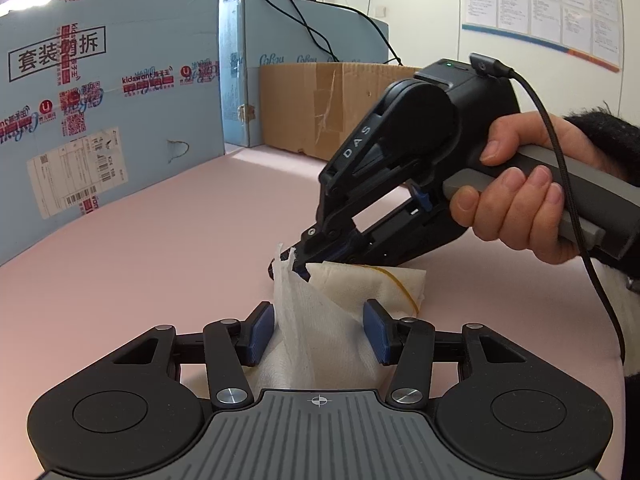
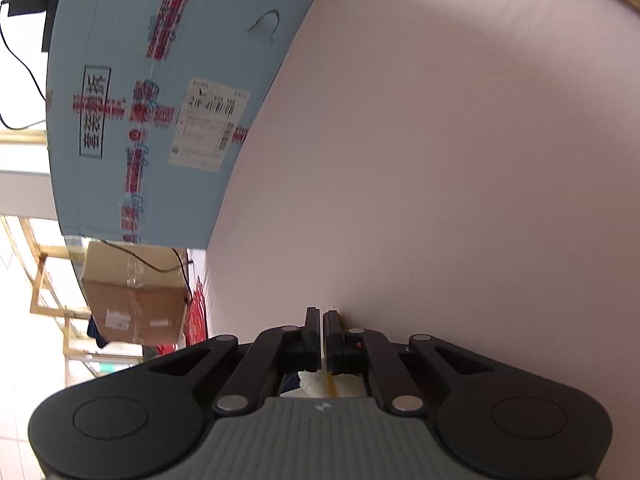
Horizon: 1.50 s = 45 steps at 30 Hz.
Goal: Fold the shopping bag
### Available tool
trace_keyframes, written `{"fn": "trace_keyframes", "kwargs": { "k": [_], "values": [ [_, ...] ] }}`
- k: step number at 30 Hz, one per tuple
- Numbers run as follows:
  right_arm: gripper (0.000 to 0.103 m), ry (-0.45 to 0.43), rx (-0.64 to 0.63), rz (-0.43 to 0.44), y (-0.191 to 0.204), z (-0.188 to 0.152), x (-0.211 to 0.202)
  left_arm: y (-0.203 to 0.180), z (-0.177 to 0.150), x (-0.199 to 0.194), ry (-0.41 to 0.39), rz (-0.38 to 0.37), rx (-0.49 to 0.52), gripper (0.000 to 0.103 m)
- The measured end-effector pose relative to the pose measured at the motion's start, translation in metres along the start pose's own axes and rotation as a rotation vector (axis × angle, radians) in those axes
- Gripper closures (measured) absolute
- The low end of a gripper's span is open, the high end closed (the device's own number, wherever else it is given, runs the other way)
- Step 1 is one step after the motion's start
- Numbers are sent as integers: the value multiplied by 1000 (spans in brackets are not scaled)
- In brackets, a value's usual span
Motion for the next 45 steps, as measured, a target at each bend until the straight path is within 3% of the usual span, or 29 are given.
{"fn": "trace_keyframes", "kwargs": {
  "k": [5,12,17,21,24,30,35,37,41,45],
  "values": [
    [98,135,-231,-107,39,9,16,-2,0,1,0,6,6,54],
    [96,217,-458,-180,87,-10,27,-3,-1,1,1,12,4,54],
    [96,234,-477,-221,91,-17,21,-4,-1,0,-1,18,6,53],
    [98,200,-445,-289,83,-2,20,-10,-3,-1,-9,41,31,53],
    [102,193,-359,-262,63,9,17,-7,-3,-2,-10,40,13,51],
    [102,146,-337,-209,49,5,7,22,1,-4,-6,39,-124,39],
    [102,164,-307,-189,41,14,1,21,0,1,30,88,-102,39],
    [96,185,-363,-233,54,13,7,18,-1,1,27,95,-94,39],
    [95,255,-545,-308,90,-3,40,10,-1,1,16,134,-47,39],
    [94,319,-623,-363,108,-9,58,-7,-1,-1,-2,202,45,40]
  ]
}}
Point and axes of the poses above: each gripper's, at about its wrist camera, not at the fingertips, and x roughly the way its jaws point, y to its left, z to its top, the point moved 1 cm from there along x, roughly the way its jaws point, and after that the axes turned 2 degrees about z, right-handed, at the moved point
